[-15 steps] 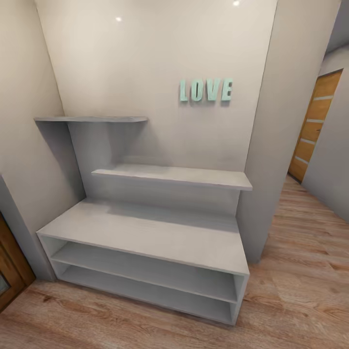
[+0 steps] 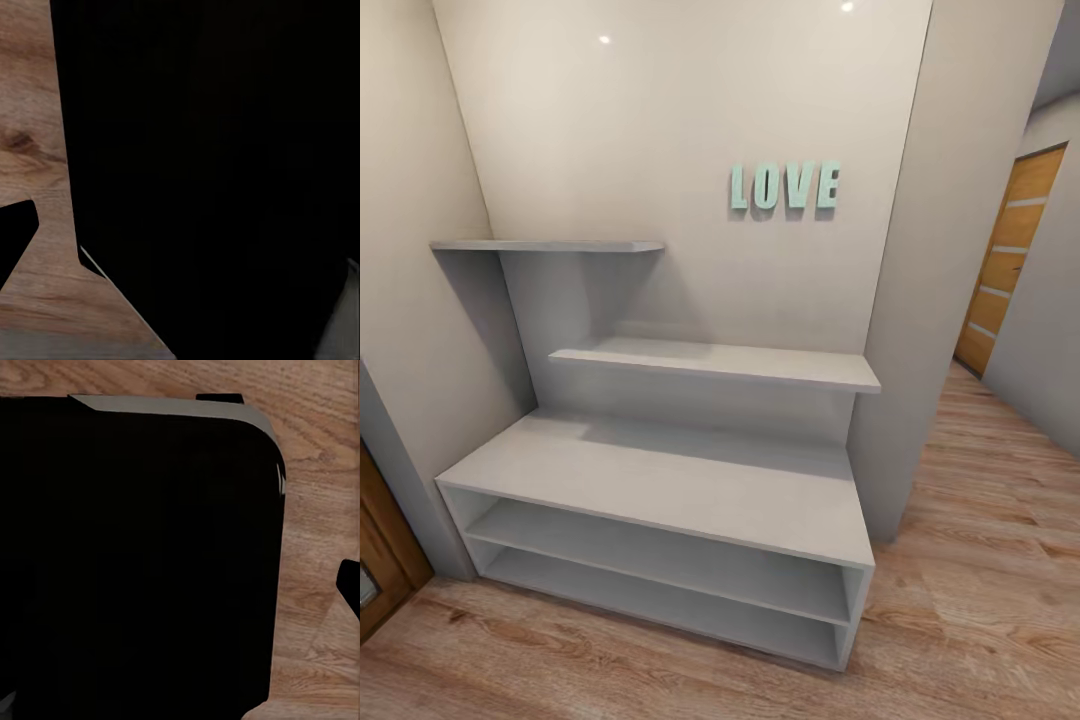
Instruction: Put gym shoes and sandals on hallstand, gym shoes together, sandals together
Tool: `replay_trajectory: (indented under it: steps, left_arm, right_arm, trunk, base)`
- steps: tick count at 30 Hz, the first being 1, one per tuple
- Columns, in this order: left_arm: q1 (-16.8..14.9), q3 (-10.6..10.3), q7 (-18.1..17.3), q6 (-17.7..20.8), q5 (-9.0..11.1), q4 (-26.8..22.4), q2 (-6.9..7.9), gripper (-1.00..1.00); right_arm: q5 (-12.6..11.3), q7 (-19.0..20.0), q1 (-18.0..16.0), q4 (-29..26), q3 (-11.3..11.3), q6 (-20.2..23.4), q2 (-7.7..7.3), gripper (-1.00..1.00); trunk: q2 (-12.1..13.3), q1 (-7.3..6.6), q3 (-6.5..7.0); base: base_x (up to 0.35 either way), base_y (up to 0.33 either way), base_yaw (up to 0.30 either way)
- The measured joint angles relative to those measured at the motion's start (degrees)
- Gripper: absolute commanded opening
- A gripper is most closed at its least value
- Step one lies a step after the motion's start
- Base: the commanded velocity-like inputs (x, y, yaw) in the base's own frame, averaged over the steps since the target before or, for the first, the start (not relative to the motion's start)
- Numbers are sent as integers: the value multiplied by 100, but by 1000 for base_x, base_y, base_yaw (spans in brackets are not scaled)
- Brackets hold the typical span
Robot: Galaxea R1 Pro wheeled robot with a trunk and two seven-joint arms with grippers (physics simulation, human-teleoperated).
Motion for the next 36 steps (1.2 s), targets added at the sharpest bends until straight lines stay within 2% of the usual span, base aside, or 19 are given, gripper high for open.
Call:
replay_trajectory:
  steps: [9, 14, 20, 31, 32, 36]
  left_arm:
    - [247, 259, 58, 102, 262, -8, -21, 100]
    - [234, 256, 58, 82, 411, -17, 1, 100]
    - [221, 249, 57, 19, 607, -41, 25, 100]
    - [180, 223, 104, -280, 533, -360, 82, 100]
    - [156, 221, 117, -403, 529, -831, 117, 100]
    - [146, 268, 125, -621, 501, -1332, 202, 100]
  right_arm:
    - [-13, 0, 5, 2, 7, -32, 4, 100]
    - [-10, -6, 5, -2, 4, -28, -4, 100]
    - [-18, -8, 6, -17, -12, -34, -79, 100]
    - [-28, -9, 6, -141, -28, -33, -284, 100]
    - [-30, -10, 6, -273, -32, -31, -384, 100]
    - [-70, -7, 5, -596, -32, -27, -550, 100]
  trunk:
    - [0, 0, 0]
    - [0, 0, 0]
    - [0, 0, 0]
    - [0, 0, 1]
    - [0, 0, 2]
    - [0, 0, 1]
  base:
    - [0, 0, 0]
    - [0, 0, -10]
    - [0, 0, -172]
    - [0, 0, -265]
    - [0, 0, -296]
    - [0, 0, -297]
